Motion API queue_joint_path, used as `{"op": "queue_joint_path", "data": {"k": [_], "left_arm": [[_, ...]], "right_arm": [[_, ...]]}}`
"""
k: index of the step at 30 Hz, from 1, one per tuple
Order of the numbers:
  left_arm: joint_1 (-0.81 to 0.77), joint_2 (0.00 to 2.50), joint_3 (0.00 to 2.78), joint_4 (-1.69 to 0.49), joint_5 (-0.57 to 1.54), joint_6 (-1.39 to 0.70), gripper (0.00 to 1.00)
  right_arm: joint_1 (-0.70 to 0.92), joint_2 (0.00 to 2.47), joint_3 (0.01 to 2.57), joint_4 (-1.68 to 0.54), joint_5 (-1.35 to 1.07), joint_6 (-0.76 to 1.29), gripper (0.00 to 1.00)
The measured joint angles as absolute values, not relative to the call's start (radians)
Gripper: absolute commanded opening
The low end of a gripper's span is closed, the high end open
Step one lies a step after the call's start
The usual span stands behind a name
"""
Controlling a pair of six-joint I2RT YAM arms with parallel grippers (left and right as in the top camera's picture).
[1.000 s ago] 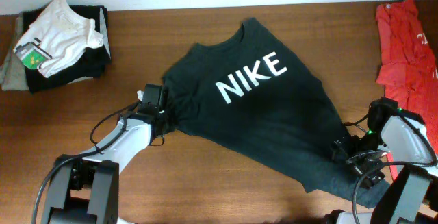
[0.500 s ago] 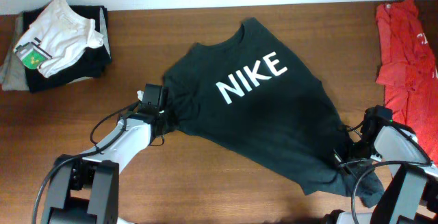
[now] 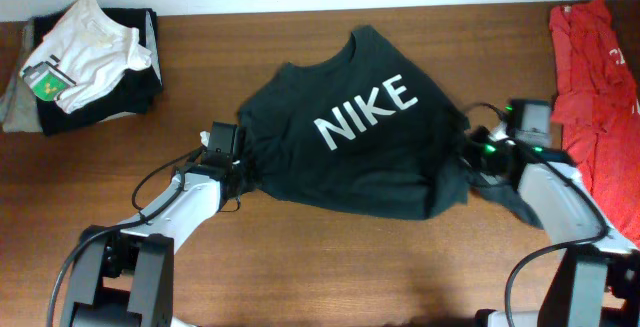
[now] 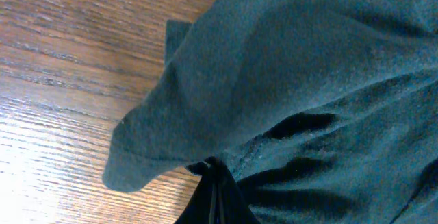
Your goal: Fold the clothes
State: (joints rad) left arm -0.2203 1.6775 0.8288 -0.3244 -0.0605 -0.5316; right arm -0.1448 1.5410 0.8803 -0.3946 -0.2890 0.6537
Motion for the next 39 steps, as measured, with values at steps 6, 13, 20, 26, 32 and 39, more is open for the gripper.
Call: {"op": "queue_joint_path", "data": {"k": [6,13,20,26,32,39], "left_arm": [[-0.220,1.678,0.829,-0.324,-0.064,-0.532,0.02],[-0.220,1.678,0.829,-0.324,-0.064,-0.532,0.02],[-0.220,1.678,0.829,-0.325,-0.064,-0.532,0.02],[-0.220,1.678,0.829,-0.327,-0.068,-0.532,0.02],[-0.220,1.678,0.829,-0.321,-0.070,-0.532,0.02],[-0.220,1.678,0.829,-0.320,-0.083,-0.532,0.03]], "right_arm": [[0.060,1.651,0.891,-0.177,-0.271,0.709,0.71],[0.061,1.686,0.918,-0.226,-0.264,0.699,0.75],[0.032,1.682,0.995,-0.409,-0.241,0.622,0.84],[-0.240,1.616,1.098,-0.794,-0.228,0.555,0.96],[-0.350,1.618,1.098,-0.801,-0.226,0.429,0.93],[-0.350,1.580,1.098,-0.846,-0.264,0.524,0.91]]}}
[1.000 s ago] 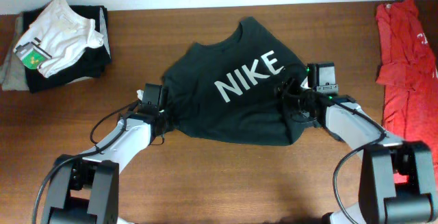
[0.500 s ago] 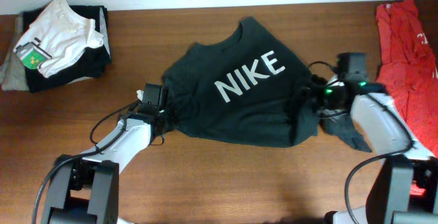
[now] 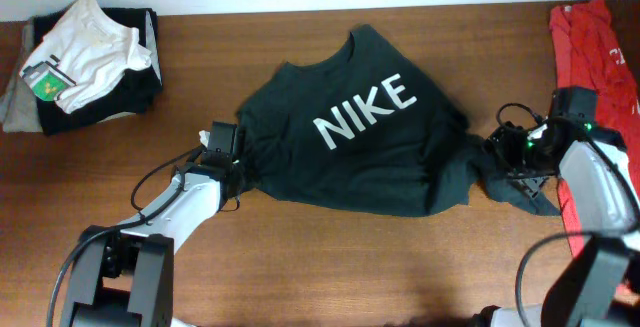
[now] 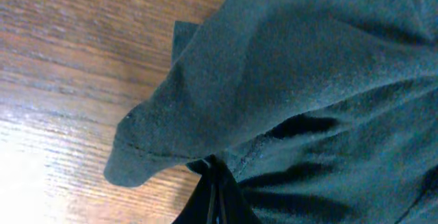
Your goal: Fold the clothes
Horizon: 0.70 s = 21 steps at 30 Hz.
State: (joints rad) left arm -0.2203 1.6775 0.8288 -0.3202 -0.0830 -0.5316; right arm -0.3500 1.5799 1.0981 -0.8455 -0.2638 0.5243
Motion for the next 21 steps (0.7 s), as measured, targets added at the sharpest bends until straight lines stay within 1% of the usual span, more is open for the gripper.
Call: {"op": "queue_joint_path", "data": {"k": [2,5,7,8,10,12,14,18,19,20,21], "left_arm": [[-0.220,1.678,0.829,-0.327,-0.086,-0.532,0.03],[-0.220,1.678,0.829,-0.331,-0.086,-0.532,0.04],[-0.220,1.678,0.829,-0.327,-0.086,-0.532,0.04],[-0.220,1.678,0.829,-0.328,-0.086,-0.532,0.04],[-0.220,1.678,0.829,-0.327,-0.086,-0.532,0.04],[-0.220,1.678,0.829,-0.328,-0.086,-0.532,0.04],[-0.220,1.678,0.829,-0.328,-0.086,-0.532,0.04],[-0.220,1.678,0.829,-0.328,-0.085,-0.532,0.04],[-0.220,1.678,0.829,-0.328,-0.085,-0.532,0.03],[-0.220,1.678,0.829,-0.328,-0.085,-0.532,0.04],[-0.220,1.678,0.829,-0.328,-0.084,-0.532,0.03]], "right_arm": [[-0.351,1.492,1.098,-0.919,-0.257,0.536,0.99],[-0.351,1.331,1.103,-1.129,-0.201,0.530,0.99],[-0.351,1.315,1.104,-1.204,-0.164,0.499,1.00],[-0.351,1.316,1.090,-1.230,-0.145,0.472,0.95],[-0.351,1.316,1.048,-1.227,-0.128,0.409,0.59],[-0.351,1.321,1.002,-1.222,-0.141,0.368,0.58],[-0.351,1.340,0.953,-1.172,-0.179,0.343,0.58],[-0.351,1.388,0.905,-1.061,-0.202,0.346,0.57],[-0.351,1.404,0.888,-1.032,-0.204,0.352,0.54],[-0.351,1.427,0.866,-1.007,-0.208,0.359,0.45],[-0.351,1.454,0.843,-0.970,-0.212,0.361,0.42]]}}
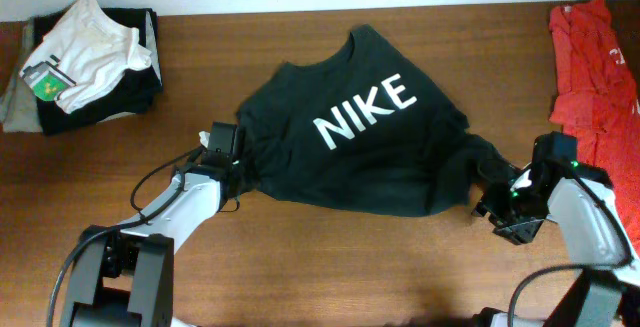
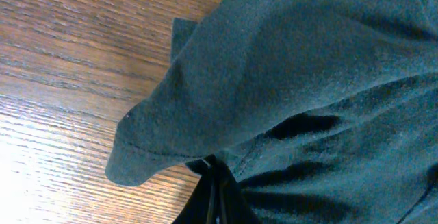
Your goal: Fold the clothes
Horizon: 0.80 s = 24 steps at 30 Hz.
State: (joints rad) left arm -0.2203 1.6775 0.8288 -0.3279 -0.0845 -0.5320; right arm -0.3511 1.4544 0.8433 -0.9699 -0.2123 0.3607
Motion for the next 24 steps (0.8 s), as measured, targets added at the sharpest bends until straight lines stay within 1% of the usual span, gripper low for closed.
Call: {"op": "queue_joint_path", "data": {"k": [3,4,5,8,9,11,14,24], "left_arm": [[-0.220,1.678,0.829,-0.327,-0.081,-0.532,0.04],[-0.220,1.678,0.829,-0.326,-0.082,-0.532,0.04],[-0.220,1.678,0.829,-0.324,-0.081,-0.532,0.03],[-0.220,1.678,0.829,-0.324,-0.081,-0.532,0.04],[-0.220,1.678,0.829,-0.324,-0.081,-0.532,0.04],[-0.220,1.678,0.829,-0.324,-0.078,-0.532,0.04],[-0.220,1.678,0.829,-0.324,-0.078,-0.532,0.04],[-0.220,1.678,0.829,-0.324,-0.078,-0.532,0.03]], "right_arm": [[-0.345,1.527,0.819,-0.916,-0.216,0.366,0.43],[-0.334,1.542,0.818,-0.891,-0.216,0.367,0.46],[-0.311,1.550,0.817,-0.868,-0.212,0.367,0.49],[-0.192,1.570,0.817,-0.824,-0.161,0.411,0.53],[-0.152,1.582,0.817,-0.809,-0.147,0.435,0.53],[-0.129,1.603,0.817,-0.789,-0.131,0.464,0.52],[-0.125,1.626,0.820,-0.780,-0.123,0.488,0.51],[-0.124,1.652,0.882,-0.711,-0.089,0.498,0.51]]}}
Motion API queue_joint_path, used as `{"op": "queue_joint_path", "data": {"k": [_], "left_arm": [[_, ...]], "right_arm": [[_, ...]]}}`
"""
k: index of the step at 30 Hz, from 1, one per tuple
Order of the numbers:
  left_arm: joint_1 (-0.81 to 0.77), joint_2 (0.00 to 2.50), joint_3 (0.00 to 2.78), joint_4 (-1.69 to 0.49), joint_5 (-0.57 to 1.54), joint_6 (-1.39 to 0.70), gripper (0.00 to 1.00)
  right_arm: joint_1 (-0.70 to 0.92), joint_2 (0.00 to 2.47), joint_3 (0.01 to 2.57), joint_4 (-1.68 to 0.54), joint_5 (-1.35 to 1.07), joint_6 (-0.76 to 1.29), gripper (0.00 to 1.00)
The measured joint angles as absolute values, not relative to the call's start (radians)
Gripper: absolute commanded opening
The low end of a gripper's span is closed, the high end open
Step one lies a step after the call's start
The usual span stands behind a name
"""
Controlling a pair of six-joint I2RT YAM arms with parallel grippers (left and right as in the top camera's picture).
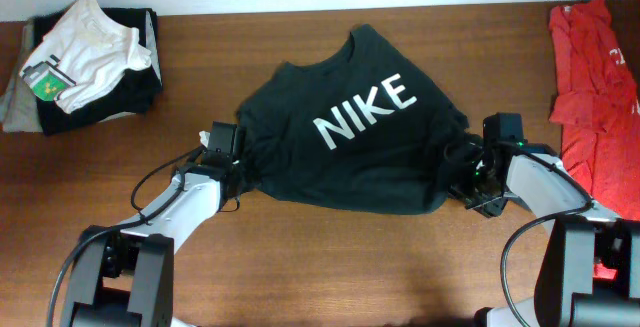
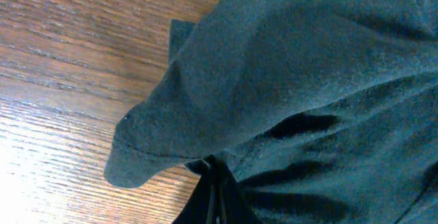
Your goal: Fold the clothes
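A dark green T-shirt [image 1: 350, 137] with white NIKE lettering lies spread on the wooden table [image 1: 330, 267], print up. At the shirt's left edge my left gripper [image 1: 243, 167] is shut on the cloth. The left wrist view shows that gripper [image 2: 213, 186] with its dark fingers closed together under a bunched fold of the shirt [image 2: 287, 80]. My right gripper [image 1: 462, 177] rests against the shirt's right edge, where the sleeve is bunched up. Its jaws are too small and dark to read from overhead.
A stack of folded clothes [image 1: 85, 62], white on black, sits at the back left corner. A red garment [image 1: 595, 97] lies along the right edge of the table, just beyond the right arm.
My right gripper has moved from the bare table in front and to the right of the shirt back to the shirt's right edge. The sleeve now lies bunched there. The left gripper has not moved.
The right gripper was first at the shirt's right side, with the sleeve trailing out to the front right. Then it stood farther right by the red garment, over the sleeve. Then it was off the shirt nearer the front. Now it is at the shirt's edge. The left grip held throughout.
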State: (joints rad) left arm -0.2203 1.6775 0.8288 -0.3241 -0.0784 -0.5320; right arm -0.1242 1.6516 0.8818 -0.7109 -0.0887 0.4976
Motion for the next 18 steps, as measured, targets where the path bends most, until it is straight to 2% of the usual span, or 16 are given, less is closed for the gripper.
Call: {"op": "queue_joint_path", "data": {"k": [4,6,13,16,17,18], "left_arm": [[-0.220,1.678,0.829,-0.324,-0.078,-0.532,0.04],[-0.220,1.678,0.829,-0.324,-0.078,-0.532,0.04],[-0.220,1.678,0.829,-0.324,-0.078,-0.532,0.04],[-0.220,1.678,0.829,-0.324,-0.078,-0.532,0.03],[-0.220,1.678,0.829,-0.324,-0.078,-0.532,0.03],[-0.220,1.678,0.829,-0.324,-0.078,-0.532,0.04]], "right_arm": [[-0.124,1.653,0.884,-0.679,-0.086,0.486,0.50],[-0.123,1.657,0.884,-0.678,-0.084,0.484,0.43],[-0.113,1.705,0.907,-0.683,-0.056,0.472,0.31],[-0.113,1.706,0.908,-0.670,-0.049,0.475,0.17],[-0.113,1.707,0.909,-0.666,-0.049,0.479,0.08],[-0.113,1.708,0.909,-0.664,-0.049,0.481,0.04]]}}
